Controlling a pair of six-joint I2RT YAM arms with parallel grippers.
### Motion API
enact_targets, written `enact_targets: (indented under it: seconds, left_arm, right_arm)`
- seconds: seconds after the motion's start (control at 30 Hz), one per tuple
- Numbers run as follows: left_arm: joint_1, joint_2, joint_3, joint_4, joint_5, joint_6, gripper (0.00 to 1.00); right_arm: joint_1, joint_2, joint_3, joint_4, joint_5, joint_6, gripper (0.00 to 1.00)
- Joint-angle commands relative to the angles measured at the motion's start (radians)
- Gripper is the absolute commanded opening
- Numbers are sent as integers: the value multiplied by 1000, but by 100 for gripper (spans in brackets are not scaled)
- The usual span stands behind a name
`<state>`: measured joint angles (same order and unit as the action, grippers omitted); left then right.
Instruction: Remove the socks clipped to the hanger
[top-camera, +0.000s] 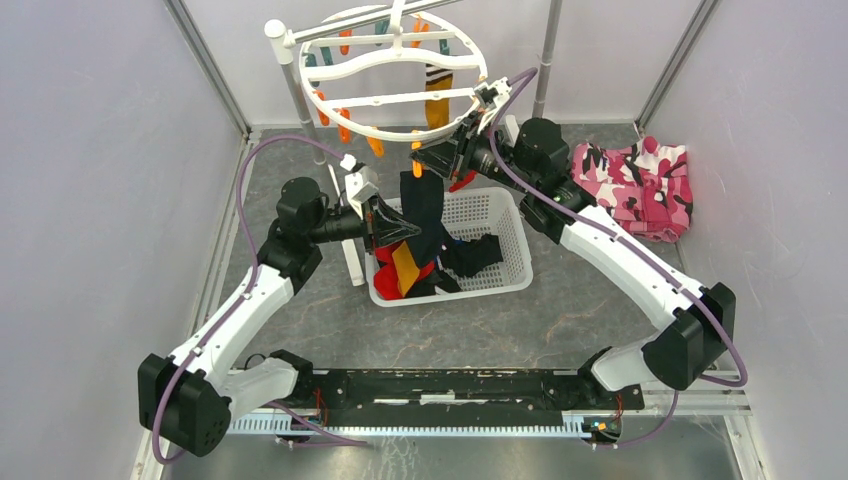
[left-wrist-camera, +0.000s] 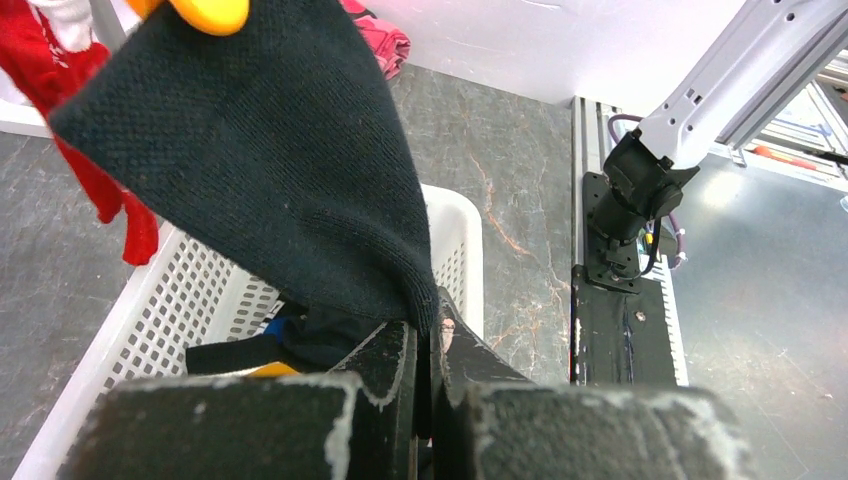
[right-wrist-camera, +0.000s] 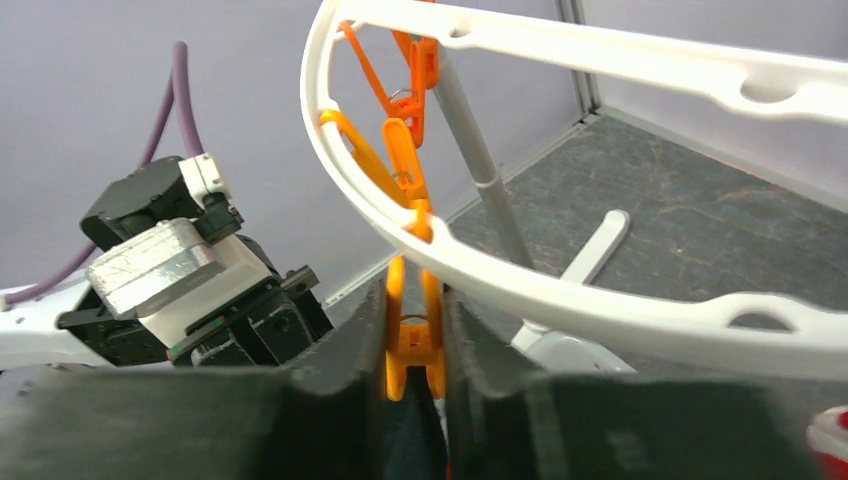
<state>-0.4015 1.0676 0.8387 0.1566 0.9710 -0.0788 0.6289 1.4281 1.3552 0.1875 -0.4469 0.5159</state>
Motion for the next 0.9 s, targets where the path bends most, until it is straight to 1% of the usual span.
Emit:
enact_targets:
  seconds: [0.0, 0.03, 0.1, 0.2, 0.3, 0.37, 0.5, 0.63, 0.67, 0.7, 0.73, 0.77, 0.8, 0.83, 0.87]
  left_arm:
    - [-9, -14, 17, -5, -8, 36, 2]
    - [-9, -11, 17, -5, -12, 36, 2]
    - [-11, -8, 18, -5, -15, 38, 2]
    - [-13, -8, 14, -5, -17, 39, 2]
    - [-31, -1, 3, -2, -29, 42, 2]
    - [-69, 20, -11, 18, -43, 37, 2]
    - [-149, 77, -19, 74, -96, 33, 2]
    - [-189, 160, 19, 67, -143, 71, 3]
    - [-192, 179, 29, 67, -166, 72, 8]
    - [-195, 200, 39, 74, -193, 73, 21]
    - [-196, 219, 49, 88, -219, 71, 44]
    - [-198, 236, 58, 98, -241, 60, 76]
    - [-200, 246, 64, 107, -262, 46, 97]
    - [-200, 249, 67, 111, -281, 36, 99]
    - [-200, 245, 67, 112, -289, 32, 100]
  right_arm:
    - [-2, 0, 28, 50, 9, 18, 7]
    - [-1, -5, 23, 47, 7, 15, 4]
    - [-1, -18, 7, 44, 4, 5, 0]
    - [-3, -39, -14, 39, 13, -9, 0]
    - [-1, -33, 0, 37, 2, -5, 3]
    - [-1, -15, 19, 40, -6, 7, 0]
    - [2, 24, 47, 42, -39, 34, 0]
    - [4, 22, 45, 35, -34, 30, 0]
    - [4, 19, 44, 33, -34, 29, 0]
    - [5, 16, 44, 33, -33, 29, 0]
    - [4, 15, 44, 32, -33, 30, 0]
    - [5, 13, 46, 32, -35, 29, 0]
    - [4, 11, 45, 29, -37, 29, 0]
    - [4, 9, 45, 24, -38, 27, 0]
    - [5, 6, 48, 12, -37, 21, 0]
